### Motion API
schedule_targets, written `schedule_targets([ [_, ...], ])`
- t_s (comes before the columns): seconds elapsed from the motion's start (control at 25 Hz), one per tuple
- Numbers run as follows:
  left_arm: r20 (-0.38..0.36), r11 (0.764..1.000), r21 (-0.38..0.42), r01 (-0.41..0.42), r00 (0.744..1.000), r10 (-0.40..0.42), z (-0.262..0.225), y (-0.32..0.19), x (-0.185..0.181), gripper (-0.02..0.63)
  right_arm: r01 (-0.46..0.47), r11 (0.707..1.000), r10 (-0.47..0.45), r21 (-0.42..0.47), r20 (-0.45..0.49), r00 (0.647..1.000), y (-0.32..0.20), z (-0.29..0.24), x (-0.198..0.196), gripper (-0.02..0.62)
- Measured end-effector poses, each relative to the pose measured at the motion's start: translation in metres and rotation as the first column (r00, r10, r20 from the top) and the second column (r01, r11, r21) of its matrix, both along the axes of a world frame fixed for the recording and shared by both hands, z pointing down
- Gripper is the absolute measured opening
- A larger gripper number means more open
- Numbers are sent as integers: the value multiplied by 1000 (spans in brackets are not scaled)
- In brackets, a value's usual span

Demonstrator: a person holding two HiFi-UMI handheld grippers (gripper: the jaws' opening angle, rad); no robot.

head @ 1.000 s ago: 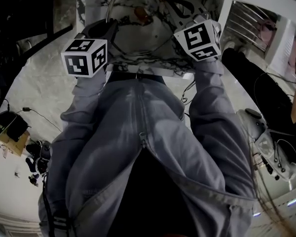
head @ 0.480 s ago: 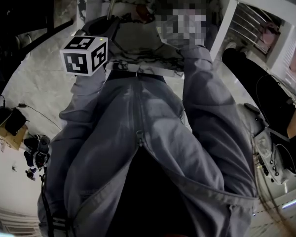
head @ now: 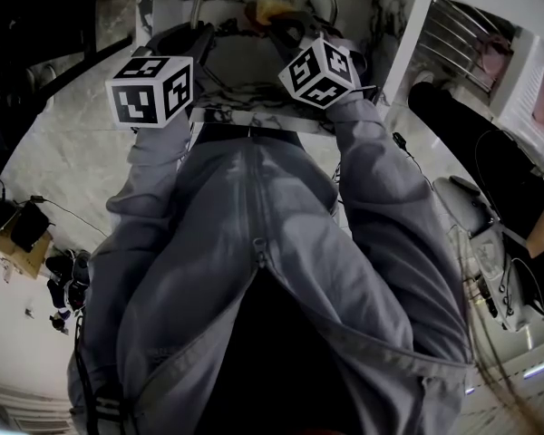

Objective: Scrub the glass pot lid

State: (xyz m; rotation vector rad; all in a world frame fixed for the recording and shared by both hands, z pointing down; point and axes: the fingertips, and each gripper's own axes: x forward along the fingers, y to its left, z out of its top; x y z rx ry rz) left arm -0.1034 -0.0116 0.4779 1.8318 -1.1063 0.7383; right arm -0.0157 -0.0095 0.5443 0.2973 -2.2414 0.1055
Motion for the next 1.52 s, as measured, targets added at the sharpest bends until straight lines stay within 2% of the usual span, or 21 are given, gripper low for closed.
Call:
schedule_targets([
  [0.2, 2, 1000, 4, 2, 1000, -2, 0, 2, 0, 63, 30, 997, -29, -73, 19, 999, 32, -1, -4, 41],
  [0.32, 1, 1000, 5, 2, 1000, -2, -1, 3, 0, 63, 112, 987, -113, -117, -3, 994, 59, 2, -6, 41],
  [0.4, 0, 1000, 5, 3, 1000, -3, -1, 4, -1, 63, 158, 969, -162, -189, -5, 987, 75, 2, -7, 41],
  [0.6, -1, 1000, 8, 5, 1000, -5, 0, 5, -2, 63, 257, 901, -267, -349, 20, 964, 104, 2, -4, 41],
  [0.76, 0, 1000, 12, -2, 1000, 2, 0, 7, -2, 61, 311, 812, -324, -494, 63, 944, 131, 4, -1, 41],
  [0.88, -1, 1000, 13, -10, 1000, 10, 1, 7, -2, 62, 337, 761, -351, -554, 85, 933, 142, 2, 1, 41],
  [1.0, 0, 1000, 16, -13, 1000, 13, -1, 7, -2, 62, 361, 728, -360, -583, 122, 925, 142, -6, 4, 41],
  [1.08, -7, 1000, 18, -5, 1000, 5, -4, 4, -3, 61, 356, 740, -338, -571, 142, 930, 132, -15, 5, 41],
  [1.2, -18, 1000, 20, 0, 1000, 1, -10, 1, -4, 58, 288, 809, -252, -512, 141, 957, 101, -29, 10, 41],
  [1.36, 1, 1000, 21, -19, 1000, 19, -14, 0, -3, 58, 128, 906, -111, -403, 67, 992, 49, -41, 31, 41],
  [1.44, -3, 999, 22, -24, 1000, 24, -17, -1, -1, 58, 32, 938, -25, -345, 24, 999, 23, -46, 43, 41],
  [1.52, -4, 999, 25, -29, 1000, 29, -21, -2, 0, 58, -53, 957, 54, -285, -4, 999, -1, -49, 54, 41],
])
